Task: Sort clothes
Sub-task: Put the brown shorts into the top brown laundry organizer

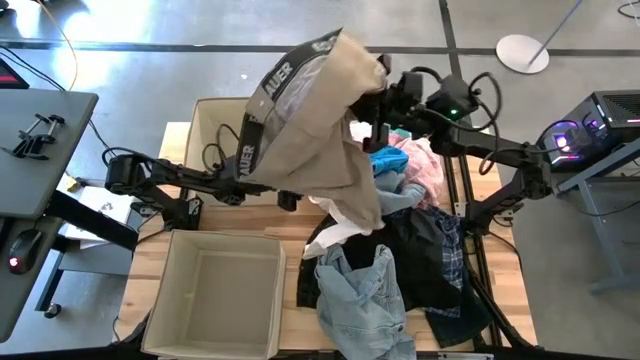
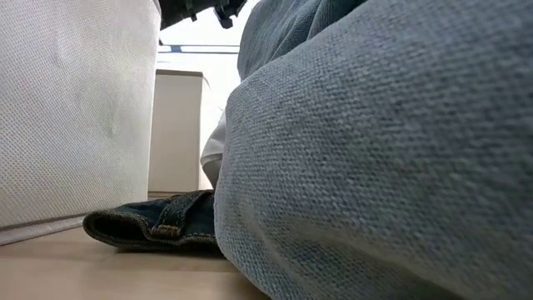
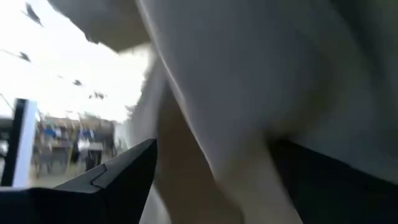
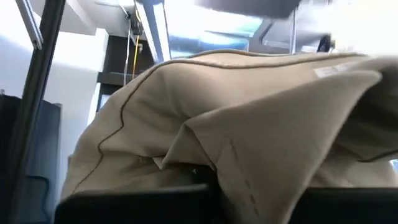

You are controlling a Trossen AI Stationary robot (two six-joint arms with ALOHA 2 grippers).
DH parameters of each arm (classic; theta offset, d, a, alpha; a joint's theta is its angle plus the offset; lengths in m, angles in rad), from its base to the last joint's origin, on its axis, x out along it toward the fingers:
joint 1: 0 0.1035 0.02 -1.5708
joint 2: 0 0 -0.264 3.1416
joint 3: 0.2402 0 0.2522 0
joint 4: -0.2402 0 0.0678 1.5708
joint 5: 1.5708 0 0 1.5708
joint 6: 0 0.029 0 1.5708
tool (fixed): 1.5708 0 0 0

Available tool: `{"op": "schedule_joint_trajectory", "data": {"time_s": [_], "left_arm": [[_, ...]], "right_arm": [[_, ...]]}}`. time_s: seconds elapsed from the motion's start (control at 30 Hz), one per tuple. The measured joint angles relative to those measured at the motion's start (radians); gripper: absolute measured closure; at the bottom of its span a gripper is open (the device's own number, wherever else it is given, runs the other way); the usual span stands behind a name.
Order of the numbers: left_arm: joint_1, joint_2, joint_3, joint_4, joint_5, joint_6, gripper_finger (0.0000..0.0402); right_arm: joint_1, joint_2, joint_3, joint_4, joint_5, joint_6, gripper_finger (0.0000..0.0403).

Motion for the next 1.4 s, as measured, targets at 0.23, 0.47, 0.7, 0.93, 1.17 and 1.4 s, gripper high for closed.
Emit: {"op": "schedule_joint_trajectory", "data": {"time_s": [0.23, 0.47, 0.7, 0.93, 1.17, 1.4], "left_arm": [[-0.001, -0.001, 0.000, -0.049, 0.094, 0.047, 0.0085], [-0.003, -0.001, 0.013, 0.024, 0.065, 0.023, 0.0085], [-0.003, 0.000, 0.076, -0.035, -0.121, -0.002, 0.0085], [0.001, -0.001, 0.105, -0.020, -0.070, 0.007, 0.0085], [-0.004, 0.000, 0.112, -0.014, 0.046, 0.114, 0.0085], [-0.004, 0.002, 0.111, -0.025, 0.045, 0.109, 0.0085]], "right_arm": [[0.000, -0.092, 0.002, -0.001, 0.004, -0.085, 0.0400], [0.029, -0.077, 0.001, -0.057, 0.000, -0.102, 0.0400], [0.056, 0.017, 0.001, -0.058, 0.000, -0.129, 0.0400], [0.065, 0.076, 0.001, -0.179, -0.048, -0.053, 0.0400], [0.071, 0.118, 0.002, -0.408, -0.086, -0.055, 0.0400], [0.071, 0.158, 0.006, -0.532, -0.176, -0.105, 0.0400]]}}
